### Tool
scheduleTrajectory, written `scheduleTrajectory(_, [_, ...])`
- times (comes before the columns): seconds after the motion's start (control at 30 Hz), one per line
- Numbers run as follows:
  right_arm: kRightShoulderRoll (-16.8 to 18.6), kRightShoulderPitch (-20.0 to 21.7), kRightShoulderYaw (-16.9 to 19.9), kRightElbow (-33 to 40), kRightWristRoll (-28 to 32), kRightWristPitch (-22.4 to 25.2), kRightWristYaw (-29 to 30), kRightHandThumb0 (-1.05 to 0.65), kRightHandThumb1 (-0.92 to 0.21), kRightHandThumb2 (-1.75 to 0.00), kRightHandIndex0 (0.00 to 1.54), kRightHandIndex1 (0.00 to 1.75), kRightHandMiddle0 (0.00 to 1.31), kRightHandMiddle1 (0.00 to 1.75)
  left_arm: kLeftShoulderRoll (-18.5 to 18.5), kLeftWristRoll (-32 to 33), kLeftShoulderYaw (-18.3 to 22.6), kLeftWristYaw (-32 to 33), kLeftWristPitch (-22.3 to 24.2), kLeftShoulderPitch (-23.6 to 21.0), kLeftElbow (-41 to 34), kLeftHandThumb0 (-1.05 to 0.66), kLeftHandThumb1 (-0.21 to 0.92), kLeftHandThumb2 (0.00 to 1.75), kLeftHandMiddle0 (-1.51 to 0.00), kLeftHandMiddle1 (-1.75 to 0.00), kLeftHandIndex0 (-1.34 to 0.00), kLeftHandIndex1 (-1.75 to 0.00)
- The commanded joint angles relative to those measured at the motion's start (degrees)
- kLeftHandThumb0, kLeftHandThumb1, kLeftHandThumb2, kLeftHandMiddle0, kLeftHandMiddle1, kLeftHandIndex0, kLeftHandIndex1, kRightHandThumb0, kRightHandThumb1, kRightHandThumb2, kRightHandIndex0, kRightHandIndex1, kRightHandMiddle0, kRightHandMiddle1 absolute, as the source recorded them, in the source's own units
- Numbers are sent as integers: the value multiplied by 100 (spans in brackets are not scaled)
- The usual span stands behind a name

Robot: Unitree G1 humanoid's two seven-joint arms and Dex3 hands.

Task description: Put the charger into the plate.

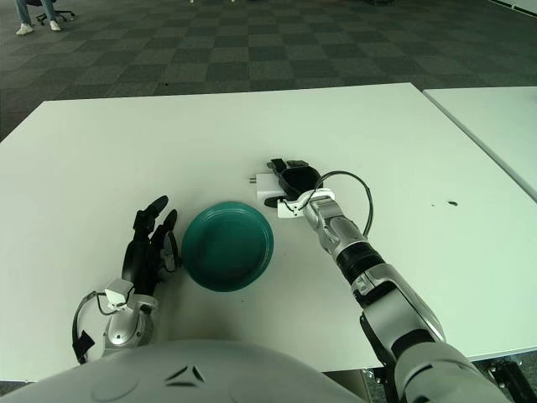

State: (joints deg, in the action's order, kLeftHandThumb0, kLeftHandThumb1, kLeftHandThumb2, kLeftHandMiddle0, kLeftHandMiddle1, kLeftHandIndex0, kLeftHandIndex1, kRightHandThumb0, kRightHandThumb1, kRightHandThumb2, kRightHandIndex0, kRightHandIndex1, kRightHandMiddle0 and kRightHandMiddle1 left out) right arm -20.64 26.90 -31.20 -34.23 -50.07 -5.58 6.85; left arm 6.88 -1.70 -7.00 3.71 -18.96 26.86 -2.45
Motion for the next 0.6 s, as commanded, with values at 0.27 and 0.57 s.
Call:
scheduleTrajectory(0.27, [87,129,-346,-734,-70,-170,86,-60,-92,-43,31,2,0,53,-11,-61,-34,26,195,89,212,-96,92,99,-45,0,-1,-83])
scheduleTrajectory(0.57, [33,195,-621,-962,-184,-365,191,-57,-92,-44,49,6,0,72,-16,-51,-50,4,223,68,222,-96,92,99,-43,0,-1,-82])
